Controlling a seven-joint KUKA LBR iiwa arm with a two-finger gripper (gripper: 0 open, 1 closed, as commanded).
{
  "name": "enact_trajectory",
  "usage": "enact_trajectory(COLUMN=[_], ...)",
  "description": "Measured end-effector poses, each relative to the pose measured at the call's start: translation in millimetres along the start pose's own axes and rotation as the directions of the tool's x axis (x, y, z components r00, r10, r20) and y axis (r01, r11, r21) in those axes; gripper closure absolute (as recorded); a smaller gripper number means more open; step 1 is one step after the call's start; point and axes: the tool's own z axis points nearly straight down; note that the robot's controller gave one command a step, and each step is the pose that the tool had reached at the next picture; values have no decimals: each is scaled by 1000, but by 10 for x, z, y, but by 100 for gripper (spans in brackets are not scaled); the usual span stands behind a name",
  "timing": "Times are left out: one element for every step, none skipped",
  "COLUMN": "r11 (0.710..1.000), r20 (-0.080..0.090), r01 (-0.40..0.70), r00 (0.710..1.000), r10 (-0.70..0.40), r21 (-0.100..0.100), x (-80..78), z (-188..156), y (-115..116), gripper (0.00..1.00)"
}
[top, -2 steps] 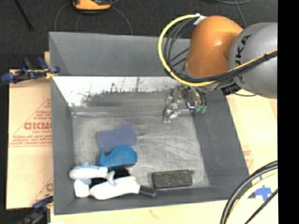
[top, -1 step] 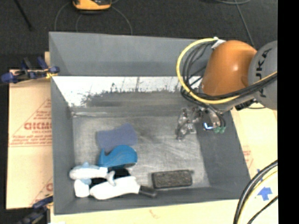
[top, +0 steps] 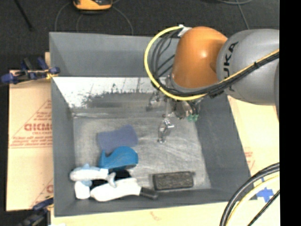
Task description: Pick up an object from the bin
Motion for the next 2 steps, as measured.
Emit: enact_trajectory(r11=[1000, 996], r20=[-2, 2], r01=[-4, 85], r00=[1000, 996], r10=[4, -85], r21=[1, 3], x=[16, -113], z=[2, 354], y=[-28, 35], gripper=[0, 0])
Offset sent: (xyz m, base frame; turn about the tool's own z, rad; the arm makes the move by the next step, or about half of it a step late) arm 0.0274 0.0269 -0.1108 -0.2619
